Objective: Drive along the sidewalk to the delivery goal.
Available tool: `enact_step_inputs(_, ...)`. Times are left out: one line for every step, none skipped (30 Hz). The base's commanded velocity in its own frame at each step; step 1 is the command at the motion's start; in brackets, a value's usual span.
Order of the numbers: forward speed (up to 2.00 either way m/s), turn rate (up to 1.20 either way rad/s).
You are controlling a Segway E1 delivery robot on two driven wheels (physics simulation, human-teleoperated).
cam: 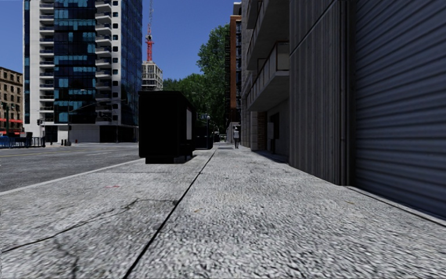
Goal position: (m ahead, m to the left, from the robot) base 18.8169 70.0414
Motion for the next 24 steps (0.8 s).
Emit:
enact_step_inputs(2.00,0.00)
enact_step_inputs(2.00,0.00)
enact_step_inputs(2.00,0.00)
enact_step_inputs(2.00,0.00)
enact_step_inputs(2.00,0.00)
enact_step_inputs(2.00,0.00)
enact_step_inputs(2.00,0.00)
enact_step_inputs(2.00,0.00)
enact_step_inputs(2.00,0.00)
enact_step_inputs(2.00,0.00)
enact_step_inputs(2.00,0.00)
enact_step_inputs(2.00,0.00)
enact_step_inputs(2.00,0.00)
enact_step_inputs(2.00,0.00)
enact_step_inputs(2.00,0.00)
enact_step_inputs(2.00,0.00)
enact_step_inputs(2.00,0.00)
enact_step_inputs(2.00,0.00)
enact_step_inputs(2.00,0.00)
enact_step_inputs(2.00,0.00)
enact_step_inputs(2.00,0.00)
enact_step_inputs(2.00,0.00)
enact_step_inputs(2.00,0.00)
enact_step_inputs(2.00,0.00)
